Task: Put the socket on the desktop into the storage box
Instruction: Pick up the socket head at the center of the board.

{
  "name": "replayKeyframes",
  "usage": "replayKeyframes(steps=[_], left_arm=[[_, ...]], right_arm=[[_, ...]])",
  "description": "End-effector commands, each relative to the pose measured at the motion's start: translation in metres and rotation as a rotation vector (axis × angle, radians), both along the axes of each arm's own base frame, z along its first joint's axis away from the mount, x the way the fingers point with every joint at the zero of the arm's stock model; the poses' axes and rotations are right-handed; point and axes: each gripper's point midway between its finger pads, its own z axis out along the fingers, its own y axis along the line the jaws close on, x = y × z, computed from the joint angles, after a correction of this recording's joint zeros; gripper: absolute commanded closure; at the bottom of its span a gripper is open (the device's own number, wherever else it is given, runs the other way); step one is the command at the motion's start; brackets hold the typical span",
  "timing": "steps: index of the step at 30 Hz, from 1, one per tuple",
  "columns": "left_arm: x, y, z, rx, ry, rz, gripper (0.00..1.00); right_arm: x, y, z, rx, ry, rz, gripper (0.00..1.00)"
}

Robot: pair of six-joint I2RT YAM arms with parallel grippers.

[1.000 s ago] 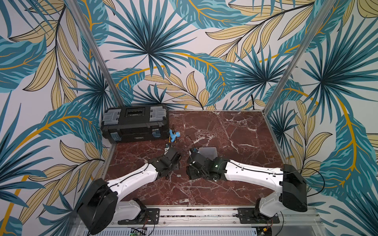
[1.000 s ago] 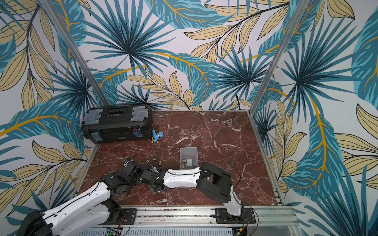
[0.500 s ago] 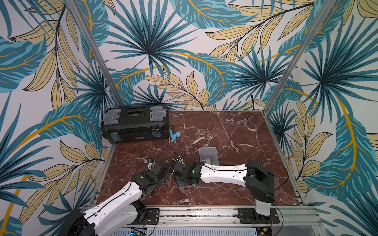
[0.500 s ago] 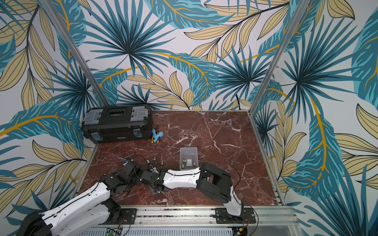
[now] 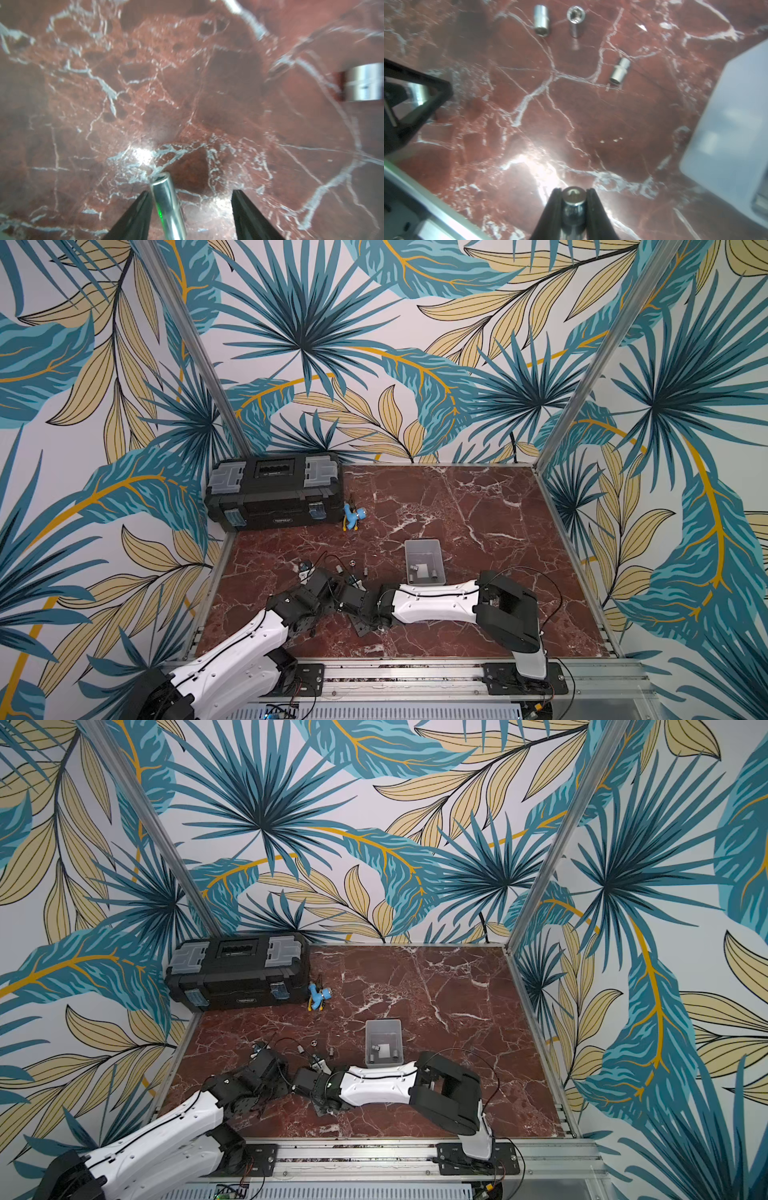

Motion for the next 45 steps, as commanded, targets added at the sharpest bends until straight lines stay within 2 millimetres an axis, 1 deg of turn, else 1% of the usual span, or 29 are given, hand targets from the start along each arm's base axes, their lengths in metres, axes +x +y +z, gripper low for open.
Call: replayKeyframes(steps=[1, 3, 6, 8, 10, 12, 15, 18, 20, 23, 25, 27, 29, 32, 33, 37, 38, 39, 42, 45], left_arm=[[-0.002, 0.004, -0.005, -0.002, -0.003, 0.017, 0.36], [-0.003, 0.004, -0.005, -0.001, -0.002, 0.018, 0.36], [-0.003, 0.004, -0.006, -0.003, -0.003, 0.018, 0.36], [-0.003, 0.003, -0.006, -0.007, -0.001, 0.013, 0.36], [-0.005, 0.002, -0.009, -0.015, 0.011, 0.008, 0.37], [-0.013, 0.003, -0.012, -0.009, 0.051, -0.002, 0.38], [-0.027, 0.015, -0.011, 0.029, 0.100, 0.024, 0.38], [-0.032, 0.021, -0.009, 0.007, 0.090, 0.089, 0.38], [-0.031, 0.028, -0.008, 0.011, 0.069, 0.148, 0.37], [-0.030, 0.045, -0.004, 0.063, 0.042, 0.257, 0.35], [-0.033, 0.048, -0.002, 0.076, 0.057, 0.284, 0.33], [-0.033, 0.045, -0.004, 0.068, 0.083, 0.292, 0.33], [-0.036, 0.040, -0.010, 0.050, 0.129, 0.308, 0.34], [-0.042, 0.027, -0.033, 0.018, 0.228, 0.313, 0.36], [-0.041, 0.022, -0.037, 0.010, 0.253, 0.302, 0.40], [-0.040, 0.011, -0.052, 0.000, 0.319, 0.303, 0.51], [-0.040, 0.009, -0.056, -0.002, 0.336, 0.302, 0.57], [-0.041, 0.007, -0.059, -0.004, 0.347, 0.306, 0.66], [-0.039, 0.002, -0.066, -0.015, 0.369, 0.306, 0.78], [-0.035, -0.001, -0.068, -0.006, 0.374, 0.288, 0.90]], right_arm=[[-0.008, -0.023, -0.025, -0.100, 0.034, -0.003, 0.76], [-0.008, -0.025, -0.027, -0.107, 0.032, -0.009, 0.82], [-0.005, -0.028, -0.024, -0.110, 0.009, -0.022, 0.90], [-0.001, -0.030, -0.017, -0.098, -0.019, -0.041, 0.94], [0.003, -0.029, -0.003, -0.056, -0.050, -0.057, 0.95], [0.007, -0.028, 0.014, -0.012, -0.085, -0.072, 0.95], [0.014, -0.031, 0.039, 0.038, -0.132, -0.093, 0.95], [0.017, -0.030, 0.055, 0.071, -0.154, -0.095, 0.95], [0.018, -0.030, 0.061, 0.081, -0.161, -0.094, 0.95], [0.019, -0.034, 0.064, 0.083, -0.169, -0.101, 0.95], [0.019, -0.039, 0.065, 0.078, -0.172, -0.106, 0.95], [0.020, -0.046, 0.066, 0.072, -0.179, -0.112, 0.95], [0.022, -0.052, 0.069, 0.072, -0.193, -0.124, 0.95], [0.028, -0.067, 0.075, 0.074, -0.211, -0.154, 0.95], [0.030, -0.071, 0.079, 0.081, -0.219, -0.164, 0.94], [0.033, -0.089, 0.093, 0.102, -0.250, -0.188, 0.94], [0.033, -0.094, 0.098, 0.109, -0.260, -0.196, 0.94], [0.033, -0.100, 0.102, 0.115, -0.268, -0.205, 0.94], [0.037, -0.120, 0.116, 0.144, -0.300, -0.244, 0.94], [0.042, -0.140, 0.128, 0.178, -0.326, -0.290, 0.93]])
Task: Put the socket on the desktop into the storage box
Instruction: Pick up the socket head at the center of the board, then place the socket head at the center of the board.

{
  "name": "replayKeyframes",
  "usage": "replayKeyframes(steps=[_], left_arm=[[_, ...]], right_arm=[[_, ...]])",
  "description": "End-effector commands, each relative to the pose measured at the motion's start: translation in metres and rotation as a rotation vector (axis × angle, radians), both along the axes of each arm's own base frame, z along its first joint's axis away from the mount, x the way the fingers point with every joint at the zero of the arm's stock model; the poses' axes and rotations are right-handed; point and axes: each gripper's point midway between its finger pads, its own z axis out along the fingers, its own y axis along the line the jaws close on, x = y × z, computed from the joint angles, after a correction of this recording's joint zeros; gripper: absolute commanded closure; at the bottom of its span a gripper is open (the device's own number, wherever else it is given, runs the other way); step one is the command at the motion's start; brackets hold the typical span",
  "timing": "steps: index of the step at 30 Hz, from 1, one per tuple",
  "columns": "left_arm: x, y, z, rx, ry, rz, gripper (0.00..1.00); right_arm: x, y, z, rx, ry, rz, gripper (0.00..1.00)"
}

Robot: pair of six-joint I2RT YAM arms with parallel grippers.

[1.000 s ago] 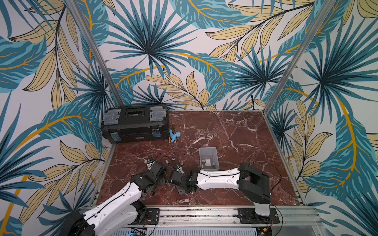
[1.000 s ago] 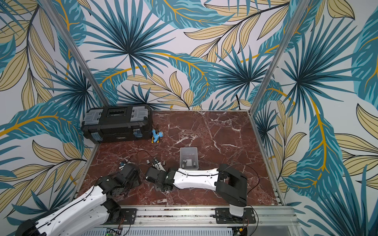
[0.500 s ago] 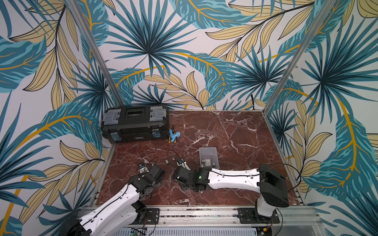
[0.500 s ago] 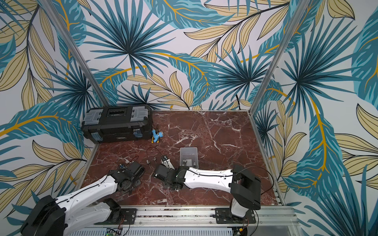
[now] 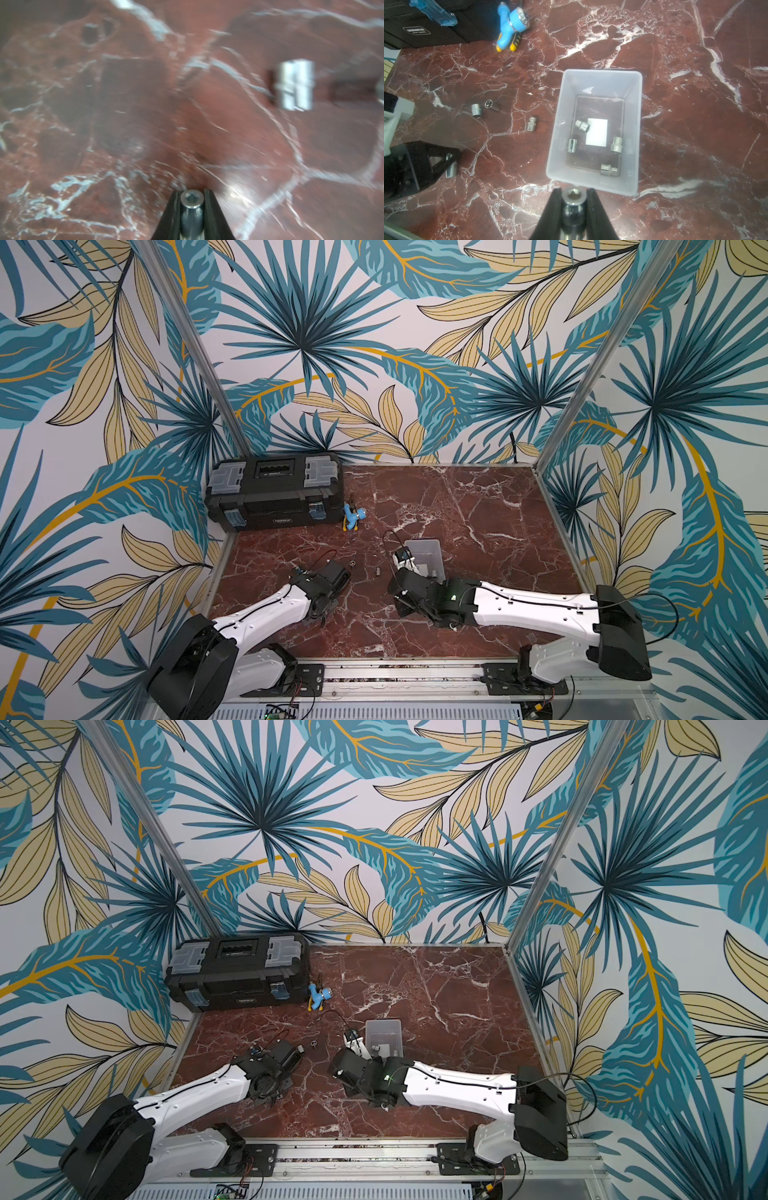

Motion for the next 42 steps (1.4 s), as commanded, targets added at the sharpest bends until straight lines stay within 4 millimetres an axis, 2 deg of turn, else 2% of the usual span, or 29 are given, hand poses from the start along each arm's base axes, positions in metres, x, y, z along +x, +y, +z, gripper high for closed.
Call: replayKeyframes(steps=[1, 3, 7, 10, 15, 18, 22, 28, 33, 40, 41, 42], left_arm=[[-0.021, -0.015, -0.034, -0.095, 0.129, -0.013, 0.94], [-0.017, -0.018, -0.033, -0.092, 0.127, -0.033, 1.00], [-0.002, -0.024, -0.023, -0.093, 0.081, -0.078, 1.00], [0.017, -0.037, -0.007, -0.101, 0.011, -0.144, 1.00], [0.057, -0.065, 0.053, -0.069, -0.176, -0.313, 1.00], [0.080, -0.071, 0.076, -0.029, -0.249, -0.370, 1.00], [0.107, -0.066, 0.073, -0.031, -0.242, -0.370, 1.00], [0.134, -0.082, 0.057, -0.059, -0.239, -0.436, 1.00], [0.143, -0.088, 0.049, -0.075, -0.238, -0.441, 1.00], [0.143, -0.079, 0.036, -0.076, -0.206, -0.396, 1.00], [0.142, -0.078, 0.033, -0.080, -0.201, -0.391, 0.96], [0.142, -0.079, 0.032, -0.086, -0.200, -0.394, 0.88]], right_arm=[[0.008, -0.030, 0.006, 0.005, -0.037, -0.077, 0.93], [0.010, -0.041, 0.013, 0.029, -0.050, -0.103, 0.92], [0.015, -0.055, 0.013, 0.049, -0.042, -0.148, 0.91], [0.021, -0.064, 0.007, 0.057, -0.010, -0.199, 0.91], [0.027, -0.070, 0.006, 0.075, 0.014, -0.237, 0.92], [0.028, -0.068, 0.008, 0.081, 0.017, -0.236, 0.92], [0.029, -0.064, 0.007, 0.086, 0.029, -0.238, 0.92], [0.026, -0.067, 0.008, 0.095, 0.038, -0.243, 0.92], [0.024, -0.069, 0.010, 0.107, 0.041, -0.248, 0.92], [0.023, -0.071, 0.011, 0.102, 0.040, -0.247, 0.92], [0.024, -0.072, 0.011, 0.096, 0.035, -0.250, 0.92], [0.024, -0.073, 0.012, 0.092, 0.029, -0.252, 0.92]])
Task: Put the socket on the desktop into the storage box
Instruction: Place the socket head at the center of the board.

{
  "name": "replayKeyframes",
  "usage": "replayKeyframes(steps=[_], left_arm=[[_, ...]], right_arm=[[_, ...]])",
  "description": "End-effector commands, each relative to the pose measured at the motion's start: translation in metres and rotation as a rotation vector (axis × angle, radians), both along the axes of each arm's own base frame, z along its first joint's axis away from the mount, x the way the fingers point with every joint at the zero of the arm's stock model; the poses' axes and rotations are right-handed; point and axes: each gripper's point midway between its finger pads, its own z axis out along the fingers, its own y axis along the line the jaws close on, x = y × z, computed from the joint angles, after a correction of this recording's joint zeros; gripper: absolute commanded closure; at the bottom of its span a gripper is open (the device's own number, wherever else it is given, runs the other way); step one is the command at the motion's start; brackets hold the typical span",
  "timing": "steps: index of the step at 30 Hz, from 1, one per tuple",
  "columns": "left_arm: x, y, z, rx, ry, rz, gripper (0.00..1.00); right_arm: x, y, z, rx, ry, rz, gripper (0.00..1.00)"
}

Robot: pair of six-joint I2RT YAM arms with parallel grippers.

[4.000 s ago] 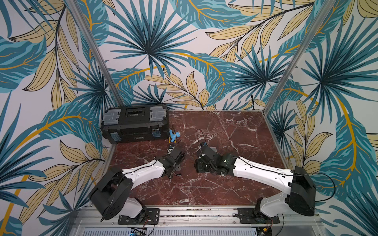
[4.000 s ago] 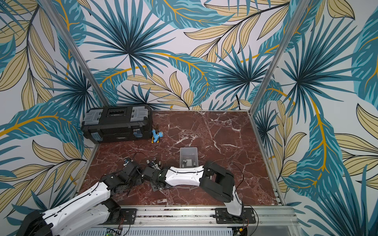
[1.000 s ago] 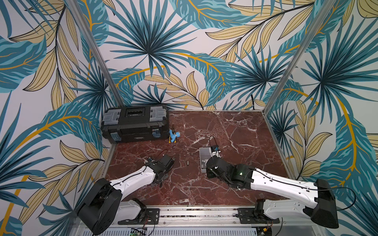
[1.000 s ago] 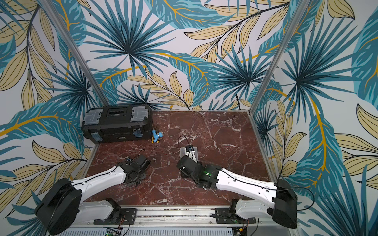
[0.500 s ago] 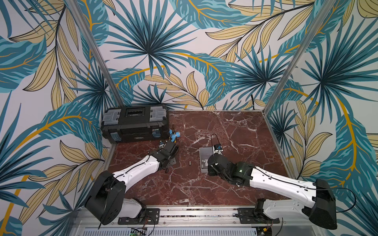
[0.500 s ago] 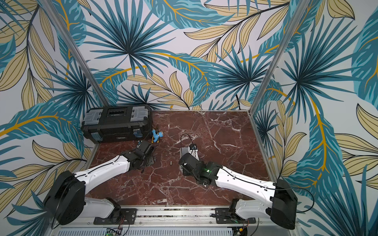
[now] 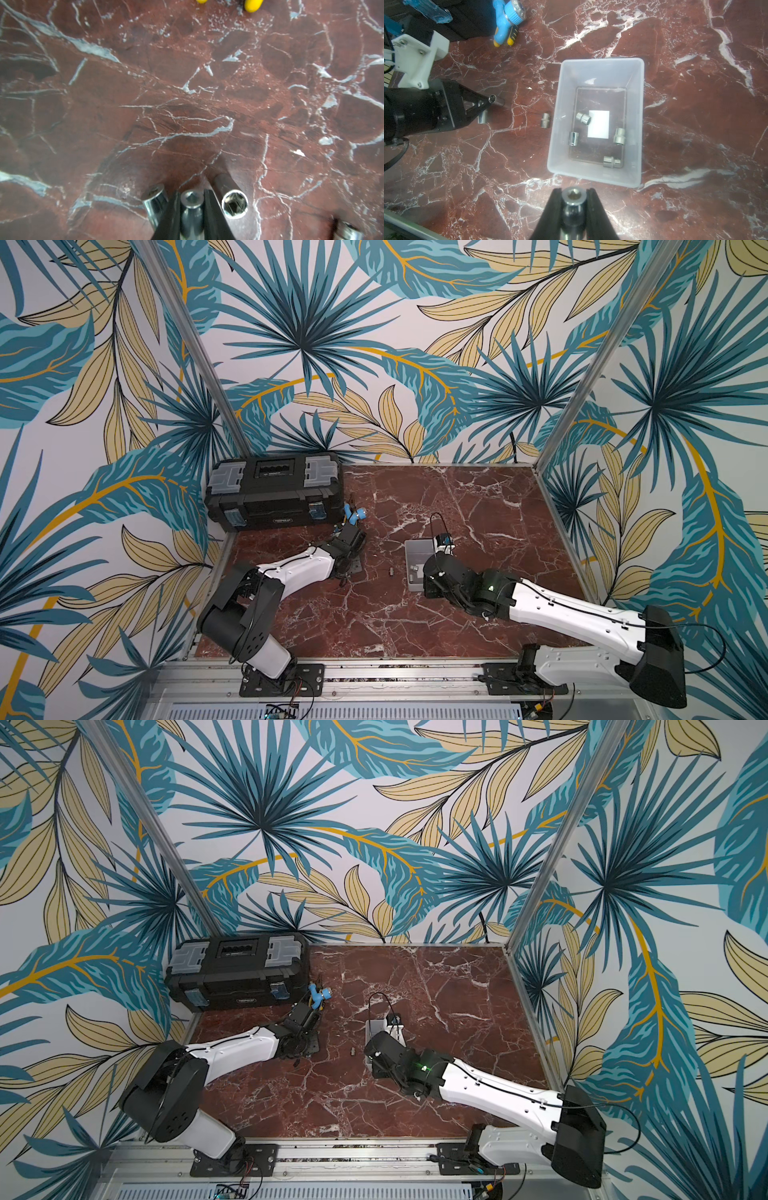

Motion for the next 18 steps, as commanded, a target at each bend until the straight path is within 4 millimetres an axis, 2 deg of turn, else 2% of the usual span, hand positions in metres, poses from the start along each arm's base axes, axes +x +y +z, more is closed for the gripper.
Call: replayKeyframes(steps=[1, 3, 4, 7, 11, 18], left_arm=[[0.014, -0.008, 0.009, -0.051, -0.043, 0.001, 0.78], [0.013, -0.011, 0.010, -0.072, -0.053, -0.004, 0.61], [0.013, -0.012, 0.012, -0.083, -0.061, -0.007, 0.55], [0.015, -0.014, 0.021, -0.099, -0.081, -0.010, 0.48], [0.014, -0.013, 0.038, -0.103, -0.108, -0.016, 0.45], [0.003, -0.006, 0.081, -0.156, -0.206, -0.011, 0.42]], right_arm=[[0.000, -0.008, 0.004, -0.014, -0.009, -0.018, 0.92], [0.001, -0.007, 0.005, -0.014, -0.011, -0.017, 0.92], [0.001, -0.007, 0.005, -0.015, -0.012, -0.017, 0.92], [0.002, -0.006, 0.005, -0.013, -0.011, -0.017, 0.92], [0.002, -0.007, 0.006, -0.016, -0.013, -0.019, 0.92], [0.004, -0.009, 0.007, -0.023, -0.013, -0.027, 0.92]])
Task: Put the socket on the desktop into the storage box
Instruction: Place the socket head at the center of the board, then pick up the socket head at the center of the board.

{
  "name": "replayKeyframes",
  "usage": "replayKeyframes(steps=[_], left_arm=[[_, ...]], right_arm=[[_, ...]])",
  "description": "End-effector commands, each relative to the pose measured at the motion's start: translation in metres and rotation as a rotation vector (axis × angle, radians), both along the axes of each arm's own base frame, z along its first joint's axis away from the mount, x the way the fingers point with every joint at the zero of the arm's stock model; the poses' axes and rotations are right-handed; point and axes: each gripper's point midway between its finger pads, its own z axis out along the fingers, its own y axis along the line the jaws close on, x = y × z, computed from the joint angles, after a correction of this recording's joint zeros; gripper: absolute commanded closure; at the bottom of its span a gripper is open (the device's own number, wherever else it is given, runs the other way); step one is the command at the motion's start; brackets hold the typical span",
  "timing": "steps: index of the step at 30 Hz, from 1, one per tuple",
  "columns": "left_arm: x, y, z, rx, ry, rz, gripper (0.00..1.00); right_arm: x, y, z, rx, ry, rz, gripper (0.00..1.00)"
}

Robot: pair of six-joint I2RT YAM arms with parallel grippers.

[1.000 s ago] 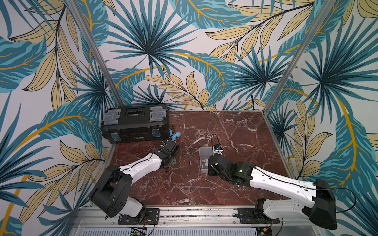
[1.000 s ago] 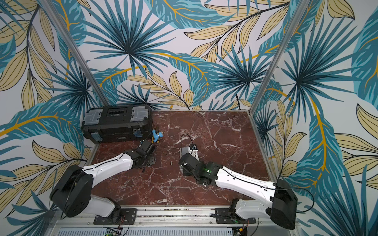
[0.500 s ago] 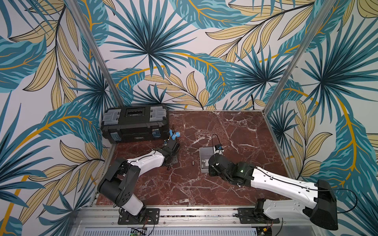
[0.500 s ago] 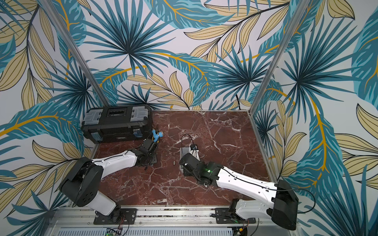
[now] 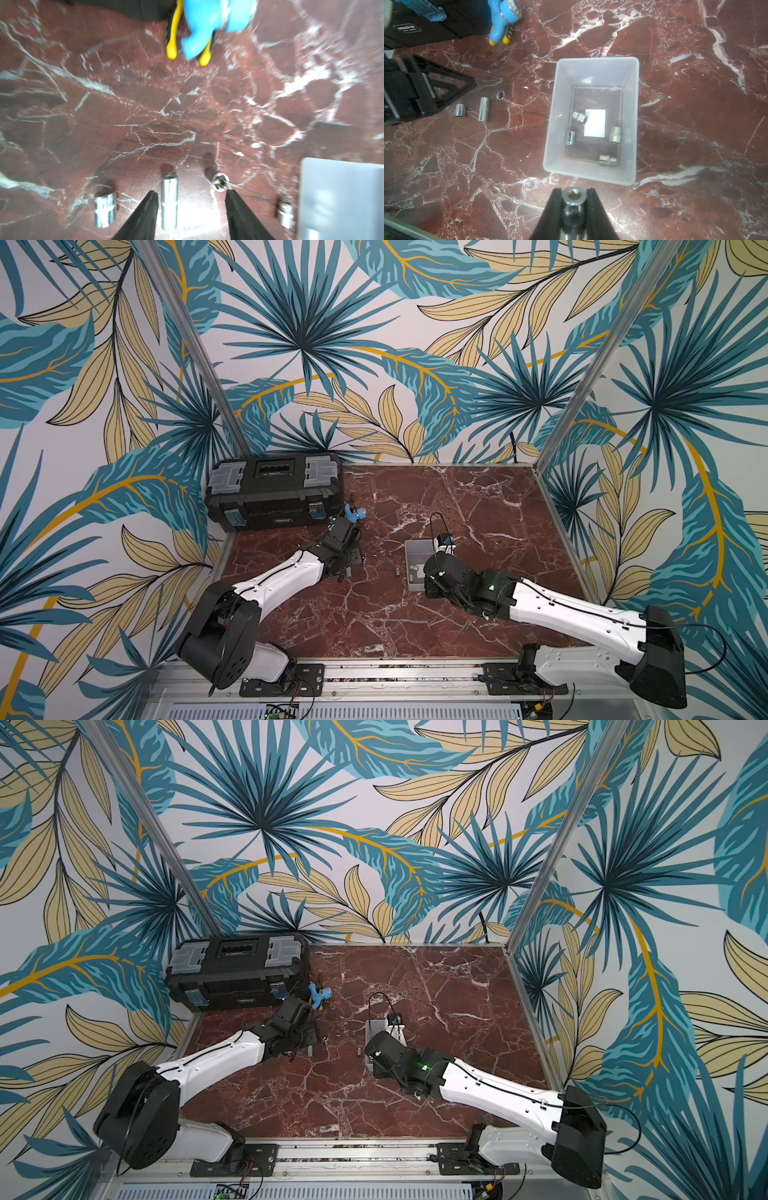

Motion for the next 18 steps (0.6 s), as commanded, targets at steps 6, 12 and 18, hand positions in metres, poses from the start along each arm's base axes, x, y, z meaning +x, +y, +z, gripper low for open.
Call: replayKeyframes(steps=[6, 12, 18], left_arm=[[-0.021, 0.053, 0.015, 0.116, -0.062, 0.126, 0.33], [-0.032, 0.099, -0.008, 0.113, -0.021, 0.293, 0.32], [-0.035, 0.121, -0.021, 0.080, 0.001, 0.366, 0.32]], right_arm=[[0.003, -0.004, 0.005, -0.014, -0.007, -0.015, 0.92], [0.002, -0.002, 0.004, -0.014, -0.001, -0.002, 0.92], [0.005, -0.004, 0.004, -0.019, 0.013, -0.005, 0.89]])
